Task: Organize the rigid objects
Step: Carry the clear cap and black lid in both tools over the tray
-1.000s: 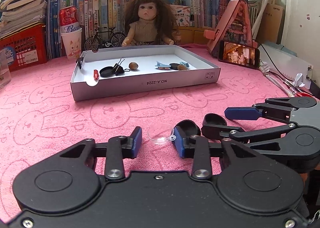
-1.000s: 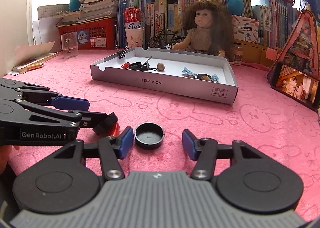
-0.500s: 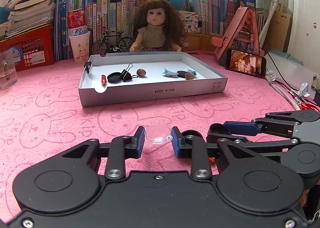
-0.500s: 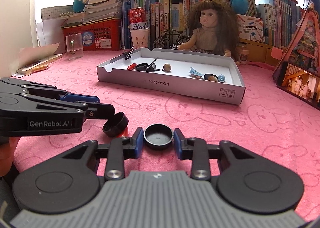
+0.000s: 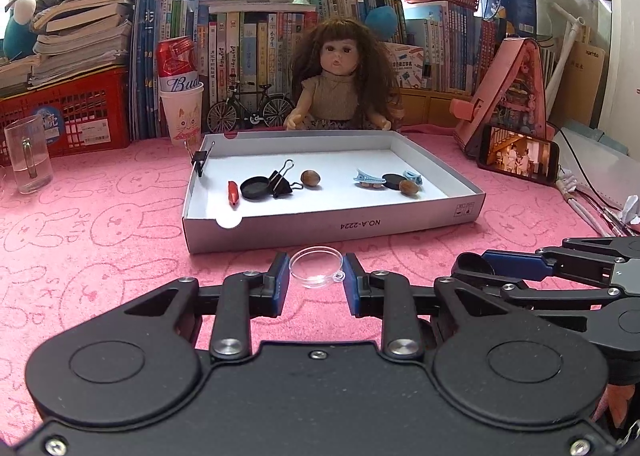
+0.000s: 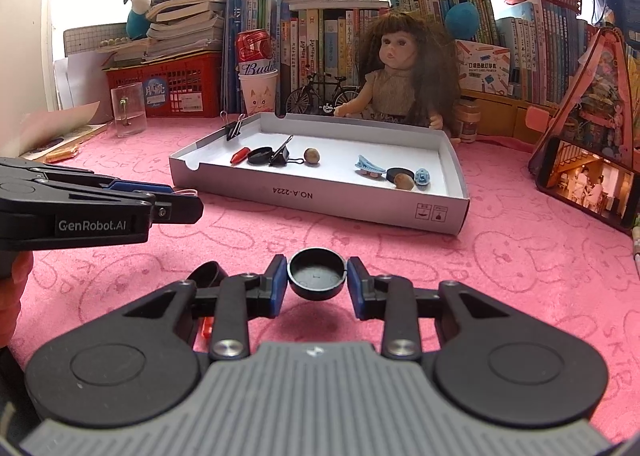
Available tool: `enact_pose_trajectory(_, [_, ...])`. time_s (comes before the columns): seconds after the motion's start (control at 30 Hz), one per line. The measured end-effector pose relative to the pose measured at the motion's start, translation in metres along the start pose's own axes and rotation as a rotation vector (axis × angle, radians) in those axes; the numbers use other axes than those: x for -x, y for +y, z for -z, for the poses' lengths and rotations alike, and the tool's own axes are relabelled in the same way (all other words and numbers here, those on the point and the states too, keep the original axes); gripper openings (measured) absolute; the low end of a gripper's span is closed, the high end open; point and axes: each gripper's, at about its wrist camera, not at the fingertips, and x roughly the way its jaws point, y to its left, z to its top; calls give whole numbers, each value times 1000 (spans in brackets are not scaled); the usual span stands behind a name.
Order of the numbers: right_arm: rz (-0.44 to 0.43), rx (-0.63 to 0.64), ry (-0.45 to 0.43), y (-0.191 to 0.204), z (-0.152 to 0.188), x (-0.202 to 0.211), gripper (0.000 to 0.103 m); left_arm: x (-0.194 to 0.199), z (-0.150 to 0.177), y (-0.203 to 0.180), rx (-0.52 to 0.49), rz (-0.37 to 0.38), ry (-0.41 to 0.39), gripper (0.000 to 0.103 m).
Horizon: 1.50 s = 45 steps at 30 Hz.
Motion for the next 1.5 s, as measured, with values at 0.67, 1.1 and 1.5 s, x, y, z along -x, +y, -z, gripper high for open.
enact_pose_trajectory(0.67, [42,-96,-13,-26,-53,-47,37,-54,-58,21,38,-69,-44,27])
enact_pose_trajectory(1.1, [73,-156,56,-41,-69,-96,37,-107,-66,35,79,-103,31,27])
enact_pose_trajectory(1.5, [97,-212,104,-58,-74,-125,37,-133,-65,44,95,-128,67,27])
